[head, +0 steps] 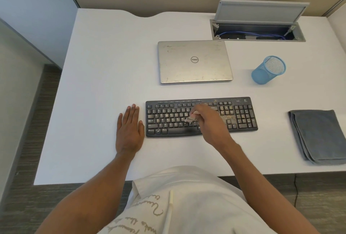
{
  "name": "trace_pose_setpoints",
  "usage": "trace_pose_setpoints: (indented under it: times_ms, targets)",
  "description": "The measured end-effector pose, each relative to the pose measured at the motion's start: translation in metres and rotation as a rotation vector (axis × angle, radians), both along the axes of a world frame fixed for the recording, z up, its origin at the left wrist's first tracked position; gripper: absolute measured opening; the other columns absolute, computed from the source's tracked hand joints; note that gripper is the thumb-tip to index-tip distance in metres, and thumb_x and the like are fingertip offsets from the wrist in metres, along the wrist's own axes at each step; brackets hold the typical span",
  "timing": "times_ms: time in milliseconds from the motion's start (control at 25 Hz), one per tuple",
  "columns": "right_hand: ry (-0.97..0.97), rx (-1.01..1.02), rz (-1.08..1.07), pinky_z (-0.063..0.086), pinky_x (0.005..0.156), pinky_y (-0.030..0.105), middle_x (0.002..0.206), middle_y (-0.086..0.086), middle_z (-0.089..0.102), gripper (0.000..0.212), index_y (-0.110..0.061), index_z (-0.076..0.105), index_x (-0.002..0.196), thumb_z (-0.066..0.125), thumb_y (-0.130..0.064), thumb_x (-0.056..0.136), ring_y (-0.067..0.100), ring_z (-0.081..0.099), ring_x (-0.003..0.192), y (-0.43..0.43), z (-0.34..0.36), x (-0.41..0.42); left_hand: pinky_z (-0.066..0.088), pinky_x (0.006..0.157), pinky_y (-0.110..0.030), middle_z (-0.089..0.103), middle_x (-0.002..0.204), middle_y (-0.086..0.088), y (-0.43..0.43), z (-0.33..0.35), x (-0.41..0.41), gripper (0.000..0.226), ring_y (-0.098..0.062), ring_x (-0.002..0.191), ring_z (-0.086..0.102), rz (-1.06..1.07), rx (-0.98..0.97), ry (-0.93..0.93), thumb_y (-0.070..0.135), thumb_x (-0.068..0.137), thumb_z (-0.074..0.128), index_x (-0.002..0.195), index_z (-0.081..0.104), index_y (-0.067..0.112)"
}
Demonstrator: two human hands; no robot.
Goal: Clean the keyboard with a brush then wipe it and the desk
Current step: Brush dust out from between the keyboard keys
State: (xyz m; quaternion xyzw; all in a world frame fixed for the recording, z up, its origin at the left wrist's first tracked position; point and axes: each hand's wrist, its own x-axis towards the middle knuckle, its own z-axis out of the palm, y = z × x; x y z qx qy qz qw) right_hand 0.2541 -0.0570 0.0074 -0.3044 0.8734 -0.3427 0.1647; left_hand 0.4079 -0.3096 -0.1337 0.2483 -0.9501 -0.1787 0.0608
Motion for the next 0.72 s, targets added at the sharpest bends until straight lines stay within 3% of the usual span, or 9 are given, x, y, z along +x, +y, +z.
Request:
trace_pose_setpoints:
  times_ms: [160, 360, 560, 720]
  targets:
    - [0.042, 0.203, 0.1, 0.043, 0.072, 0.039, 0.093, 0.003, 0.06, 0.024, -0.01, 0.06, 0.096, 0.051, 0.011, 0.093, 0.025, 0.053, 0.092, -0.001, -0.005, -0.004, 0.006, 0.134, -0.041, 0.028, 0.174, 0.0, -0.002, 0.0, 0.0, 0.062, -0.016, 0.163, 0.018, 0.002, 0.011, -0.01, 0.031, 0.107, 0.027, 0.165, 0.035, 0.013]
    - [0.122, 0.339, -0.077, 0.038, 0.069, 0.032, 0.1, -0.006, 0.06, 0.038, -0.016, 0.064, 0.104, 0.055, 0.016, 0.085, 0.017, 0.052, 0.096, 0.016, 0.004, -0.017, 0.003, 0.134, -0.038, 0.028, 0.174, 0.002, -0.001, 0.003, 0.0, 0.062, -0.013, 0.163, 0.017, 0.016, 0.033, -0.006, 0.032, 0.106, 0.028, 0.165, 0.035, 0.014]
    - [0.051, 0.08, -0.107, 0.046, 0.074, 0.036, 0.096, -0.001, 0.065, 0.018, -0.015, 0.063, 0.098, 0.049, -0.007, 0.104, 0.019, 0.056, 0.088, -0.01, 0.012, -0.006, 0.004, 0.134, -0.039, 0.025, 0.175, 0.004, -0.002, 0.002, 0.0, 0.062, -0.011, 0.163, 0.013, 0.02, 0.048, -0.016, 0.033, 0.106, 0.028, 0.166, 0.034, 0.016]
    - [-0.029, 0.089, -0.069, 0.038, 0.07, 0.019, 0.097, 0.0, 0.062, 0.02, -0.006, 0.065, 0.1, 0.047, 0.004, 0.101, 0.015, 0.057, 0.088, -0.018, 0.004, -0.004, 0.005, 0.134, -0.041, 0.024, 0.175, 0.004, -0.003, 0.001, -0.001, 0.064, -0.011, 0.163, 0.012, 0.014, 0.046, -0.026, 0.035, 0.105, 0.027, 0.166, 0.033, 0.016]
